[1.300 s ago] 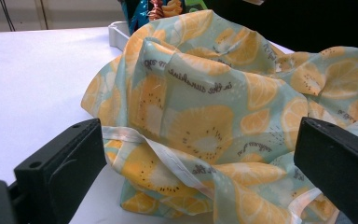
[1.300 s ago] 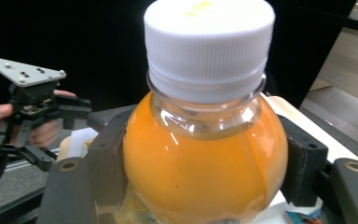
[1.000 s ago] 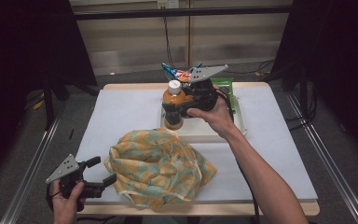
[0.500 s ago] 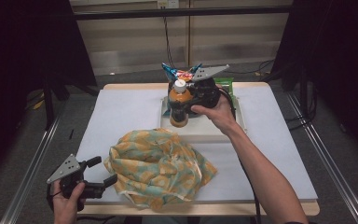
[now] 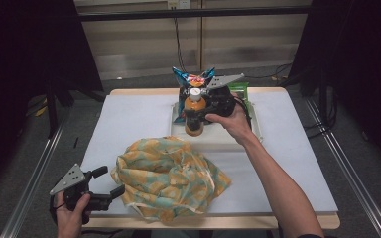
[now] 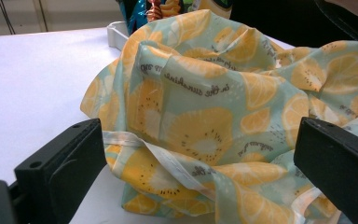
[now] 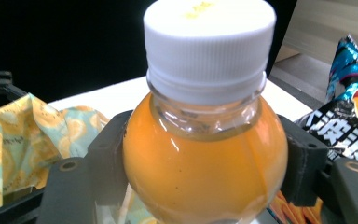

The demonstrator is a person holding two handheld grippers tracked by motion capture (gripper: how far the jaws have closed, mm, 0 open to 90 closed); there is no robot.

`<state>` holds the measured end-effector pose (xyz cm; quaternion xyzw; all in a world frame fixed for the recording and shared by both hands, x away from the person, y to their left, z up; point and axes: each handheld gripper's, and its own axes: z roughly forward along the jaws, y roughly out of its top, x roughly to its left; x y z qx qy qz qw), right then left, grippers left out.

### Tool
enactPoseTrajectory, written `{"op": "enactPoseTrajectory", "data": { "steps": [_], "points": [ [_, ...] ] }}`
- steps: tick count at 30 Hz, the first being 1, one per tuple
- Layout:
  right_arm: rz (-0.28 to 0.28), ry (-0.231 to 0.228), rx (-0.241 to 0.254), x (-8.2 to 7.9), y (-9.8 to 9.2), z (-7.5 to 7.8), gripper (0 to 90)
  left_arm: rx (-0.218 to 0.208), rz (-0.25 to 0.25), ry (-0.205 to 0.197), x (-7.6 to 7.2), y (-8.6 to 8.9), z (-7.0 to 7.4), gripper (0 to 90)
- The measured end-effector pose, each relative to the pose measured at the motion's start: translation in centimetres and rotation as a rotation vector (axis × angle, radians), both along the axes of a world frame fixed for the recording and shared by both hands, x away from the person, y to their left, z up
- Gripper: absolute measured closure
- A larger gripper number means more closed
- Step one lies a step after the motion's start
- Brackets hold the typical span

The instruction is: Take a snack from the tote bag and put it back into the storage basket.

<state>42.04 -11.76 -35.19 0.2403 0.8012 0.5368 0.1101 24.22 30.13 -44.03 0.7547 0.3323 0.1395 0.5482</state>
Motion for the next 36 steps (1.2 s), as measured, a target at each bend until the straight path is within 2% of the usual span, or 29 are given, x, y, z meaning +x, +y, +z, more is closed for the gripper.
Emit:
{"op": "enactPoseTrajectory", "data": {
  "steps": [5, 7, 15, 18, 20, 24, 29, 36],
  "points": [
    [-0.009, 0.013, -0.017, 0.4, -0.1, -1.2, 30.4, -0.013, 0.000, 0.003, 0.0, 0.1, 0.0, 1.8],
    [-0.010, 0.022, -0.020, 0.6, -0.1, -1.8, 30.4, -0.003, -0.002, -0.001, 0.1, 0.1, 0.0, 1.8],
    [-0.037, 0.042, -0.036, 1.4, -0.1, -3.7, 30.3, -0.011, 0.006, 0.002, 0.0, 0.1, 0.0, 1.8],
    [-0.037, 0.044, -0.044, 1.5, 0.1, -4.1, 30.3, 0.000, 0.004, 0.000, 0.0, 0.1, 0.0, 1.8],
    [-0.041, 0.043, -0.048, 1.6, 0.2, -4.4, 30.3, -0.013, 0.005, 0.007, 0.1, 0.2, -0.1, 1.8],
    [-0.038, 0.044, -0.059, 1.7, 0.4, -5.1, 30.3, -0.009, 0.007, 0.005, 0.1, 0.2, -0.1, 1.8],
    [-0.039, 0.065, -0.065, 1.8, 0.6, -6.1, 30.3, -0.014, 0.007, 0.004, 0.1, 0.2, -0.1, 1.8],
    [-0.032, 0.052, -0.079, 1.7, 1.1, -6.7, 30.3, -0.011, 0.005, 0.001, 0.0, 0.2, 0.0, 1.8]
  ]
}}
